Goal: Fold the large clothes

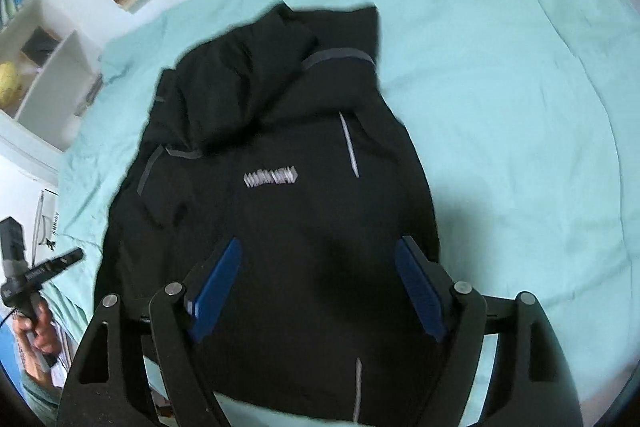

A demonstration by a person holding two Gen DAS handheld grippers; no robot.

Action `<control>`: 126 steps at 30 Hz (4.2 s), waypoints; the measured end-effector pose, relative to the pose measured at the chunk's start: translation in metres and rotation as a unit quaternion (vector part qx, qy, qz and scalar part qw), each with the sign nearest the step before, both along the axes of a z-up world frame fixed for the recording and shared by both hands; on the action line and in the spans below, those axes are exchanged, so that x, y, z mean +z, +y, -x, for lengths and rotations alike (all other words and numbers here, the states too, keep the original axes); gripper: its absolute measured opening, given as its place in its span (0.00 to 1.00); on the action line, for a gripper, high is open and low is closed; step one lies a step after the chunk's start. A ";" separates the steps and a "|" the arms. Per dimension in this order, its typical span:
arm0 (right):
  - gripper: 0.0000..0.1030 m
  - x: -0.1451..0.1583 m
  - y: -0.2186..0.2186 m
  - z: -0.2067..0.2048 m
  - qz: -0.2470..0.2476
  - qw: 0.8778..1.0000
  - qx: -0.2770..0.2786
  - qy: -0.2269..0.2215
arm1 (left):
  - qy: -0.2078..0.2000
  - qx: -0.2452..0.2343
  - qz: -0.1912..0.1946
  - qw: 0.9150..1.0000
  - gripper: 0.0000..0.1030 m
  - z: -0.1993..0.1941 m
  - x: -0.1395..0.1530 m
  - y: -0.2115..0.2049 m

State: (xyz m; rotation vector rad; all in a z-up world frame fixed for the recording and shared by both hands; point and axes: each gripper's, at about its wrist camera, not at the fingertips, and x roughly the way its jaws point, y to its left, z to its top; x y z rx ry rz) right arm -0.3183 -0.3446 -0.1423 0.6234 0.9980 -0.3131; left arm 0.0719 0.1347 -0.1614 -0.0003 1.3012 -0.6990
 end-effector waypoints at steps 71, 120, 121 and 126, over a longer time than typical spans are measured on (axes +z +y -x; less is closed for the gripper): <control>0.15 0.074 -0.074 -0.019 -0.049 0.997 0.002 -0.064 | 0.009 0.014 0.240 0.971 0.12 -0.097 0.082 -0.004; 0.87 0.036 -0.216 -0.238 -0.005 0.999 -0.033 -0.043 | -0.010 0.020 0.100 0.995 0.71 -0.319 0.014 -0.162; 0.87 0.032 -0.218 -0.242 0.002 0.999 -0.030 -0.042 | -0.014 0.027 0.087 0.996 0.71 -0.324 0.005 -0.168; 0.87 -0.011 -0.228 -0.270 0.064 0.998 0.020 -0.007 | -0.013 0.021 0.056 0.998 0.71 -0.348 -0.035 -0.187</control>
